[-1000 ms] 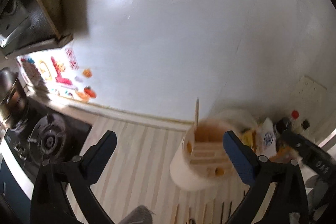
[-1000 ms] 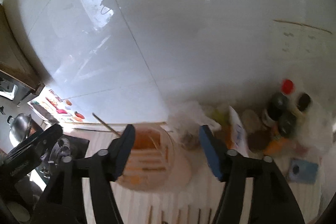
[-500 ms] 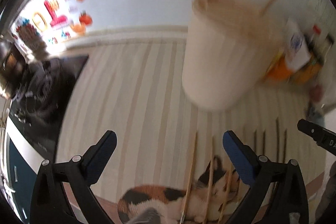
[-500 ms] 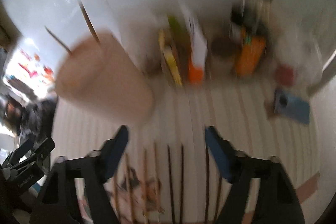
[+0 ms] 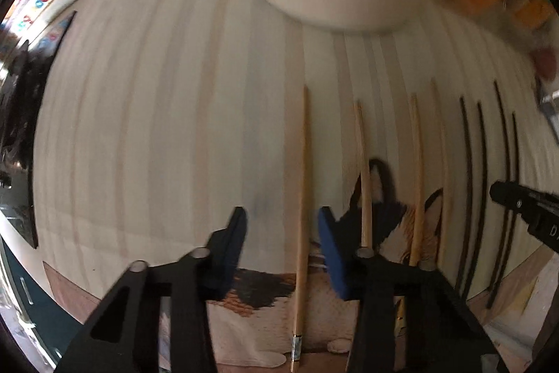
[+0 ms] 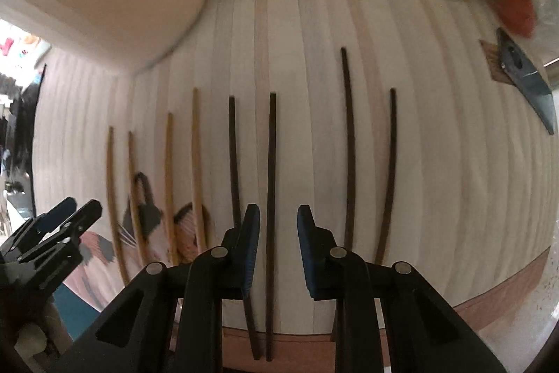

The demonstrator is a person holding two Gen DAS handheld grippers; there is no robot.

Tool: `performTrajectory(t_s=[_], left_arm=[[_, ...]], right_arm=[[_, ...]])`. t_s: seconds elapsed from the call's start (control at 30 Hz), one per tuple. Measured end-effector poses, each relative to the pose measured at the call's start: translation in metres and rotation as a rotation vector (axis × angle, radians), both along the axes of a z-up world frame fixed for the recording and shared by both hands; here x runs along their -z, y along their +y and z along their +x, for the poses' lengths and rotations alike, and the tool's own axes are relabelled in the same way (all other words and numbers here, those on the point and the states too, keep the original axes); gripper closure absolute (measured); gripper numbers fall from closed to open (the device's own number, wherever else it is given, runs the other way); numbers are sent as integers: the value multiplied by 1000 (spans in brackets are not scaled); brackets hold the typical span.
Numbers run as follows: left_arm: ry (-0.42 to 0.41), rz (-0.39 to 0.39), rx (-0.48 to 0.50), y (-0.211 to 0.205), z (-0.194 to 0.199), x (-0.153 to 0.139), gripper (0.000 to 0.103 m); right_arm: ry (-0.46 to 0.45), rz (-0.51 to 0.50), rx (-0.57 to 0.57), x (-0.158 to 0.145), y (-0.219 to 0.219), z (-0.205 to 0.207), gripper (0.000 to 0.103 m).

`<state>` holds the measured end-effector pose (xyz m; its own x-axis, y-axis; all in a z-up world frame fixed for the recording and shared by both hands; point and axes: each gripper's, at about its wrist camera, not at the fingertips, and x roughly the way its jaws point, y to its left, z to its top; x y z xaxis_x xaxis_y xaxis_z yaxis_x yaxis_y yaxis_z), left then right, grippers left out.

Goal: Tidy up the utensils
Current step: 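Grasp a light wooden chopstick with the left tool while the right grasps a dark one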

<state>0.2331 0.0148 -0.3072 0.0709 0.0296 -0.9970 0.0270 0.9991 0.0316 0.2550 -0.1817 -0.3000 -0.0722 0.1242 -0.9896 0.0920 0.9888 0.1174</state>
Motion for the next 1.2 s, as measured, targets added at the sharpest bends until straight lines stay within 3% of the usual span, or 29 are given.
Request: performTrajectory(t_s=[0.1,0.17,0.27,0.4,0.6,1.03,1.2], left_arm=[[-11,6,17,-2,-1,2,83],[-10,-4,7,-1,-1,1,98],[-17,4,-26,4,4,1,98],[-15,-20,-71,18,11,1,98],[-13,-22,-65,25,9,-1,98],[-2,-16,-55,23,12,0,98],[-2,-15,-55,23,13,0,98]], right_arm=[[25,-20,-22,11,7,-5,80],[44,-37,-36,18,12,-9,88],[36,-80,-62,20,14,-14,97],[41,-152,-136,25,15,-21,97],[66,-139,-208,26,22,-21,96],[98,-124,-177,37,9,-16,96],[101,-129,-167,35,9,14,96]])
